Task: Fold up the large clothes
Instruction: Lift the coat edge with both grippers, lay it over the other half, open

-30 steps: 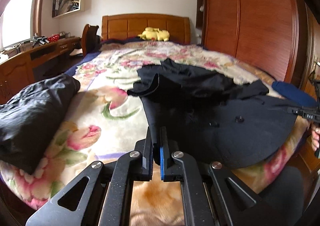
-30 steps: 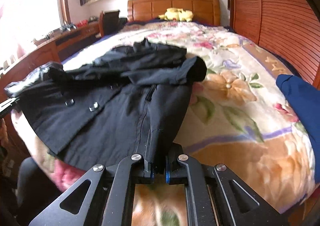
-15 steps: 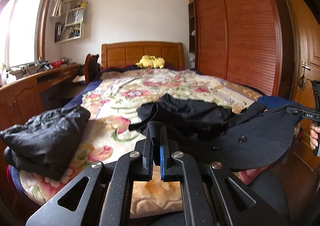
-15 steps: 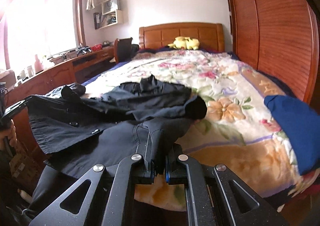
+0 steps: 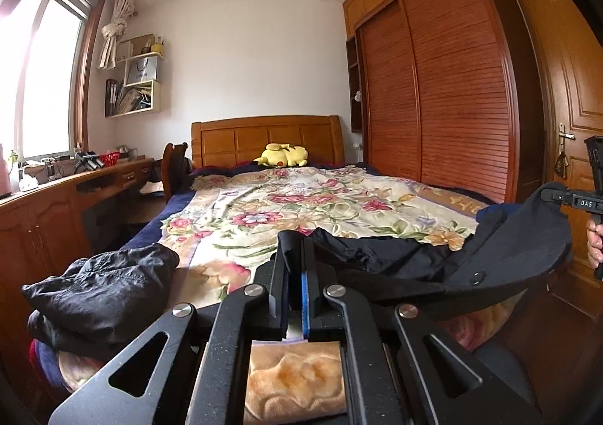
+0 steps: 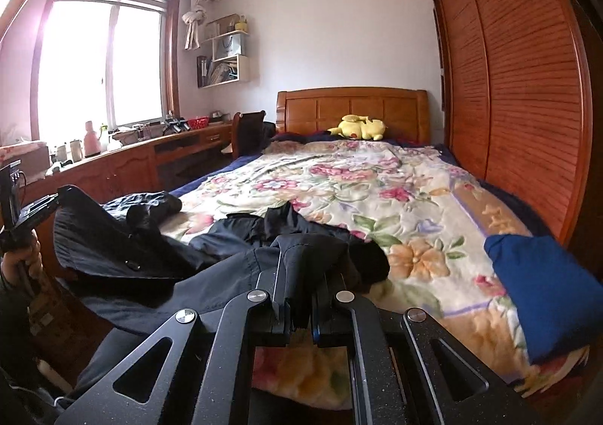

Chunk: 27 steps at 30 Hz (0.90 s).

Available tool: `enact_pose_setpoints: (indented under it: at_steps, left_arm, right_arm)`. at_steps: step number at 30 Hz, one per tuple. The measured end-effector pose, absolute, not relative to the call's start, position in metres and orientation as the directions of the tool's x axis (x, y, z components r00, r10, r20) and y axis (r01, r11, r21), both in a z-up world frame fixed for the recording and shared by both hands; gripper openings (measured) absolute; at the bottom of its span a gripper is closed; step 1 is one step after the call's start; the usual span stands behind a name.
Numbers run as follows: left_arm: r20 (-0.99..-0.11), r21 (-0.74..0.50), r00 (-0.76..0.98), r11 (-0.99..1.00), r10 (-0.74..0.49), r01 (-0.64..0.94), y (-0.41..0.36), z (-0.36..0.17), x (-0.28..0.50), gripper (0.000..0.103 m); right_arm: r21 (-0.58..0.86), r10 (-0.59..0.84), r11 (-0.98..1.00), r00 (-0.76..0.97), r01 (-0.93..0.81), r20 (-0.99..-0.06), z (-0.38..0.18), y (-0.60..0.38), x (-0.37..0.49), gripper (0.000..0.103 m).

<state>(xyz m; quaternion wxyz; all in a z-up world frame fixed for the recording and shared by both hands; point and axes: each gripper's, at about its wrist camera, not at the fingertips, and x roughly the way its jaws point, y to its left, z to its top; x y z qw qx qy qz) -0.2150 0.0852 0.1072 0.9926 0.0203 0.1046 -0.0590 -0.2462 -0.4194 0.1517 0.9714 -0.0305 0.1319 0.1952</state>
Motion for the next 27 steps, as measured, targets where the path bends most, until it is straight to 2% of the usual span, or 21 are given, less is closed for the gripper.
enact_pose_setpoints:
  at_steps: [8, 27]
  left_arm:
    - [-0.296, 0.007, 0.950, 0.994, -0.101, 0.108, 0.085, 0.071, -0.169, 0.005]
    - [-0.412, 0.038, 0.909, 0.996, -0.062, 0.085, 0.078, 0.037, -0.059, 0.005]
  right_arm:
    - [-0.033, 0.328, 0.931, 0.873, -0.364, -0.361, 0.119, -0.401, -0.194, 0.007]
    - [-0.077, 0.236, 0.950, 0.859, -0.302, -0.455, 0.095, -0.357, -0.066, 0.007]
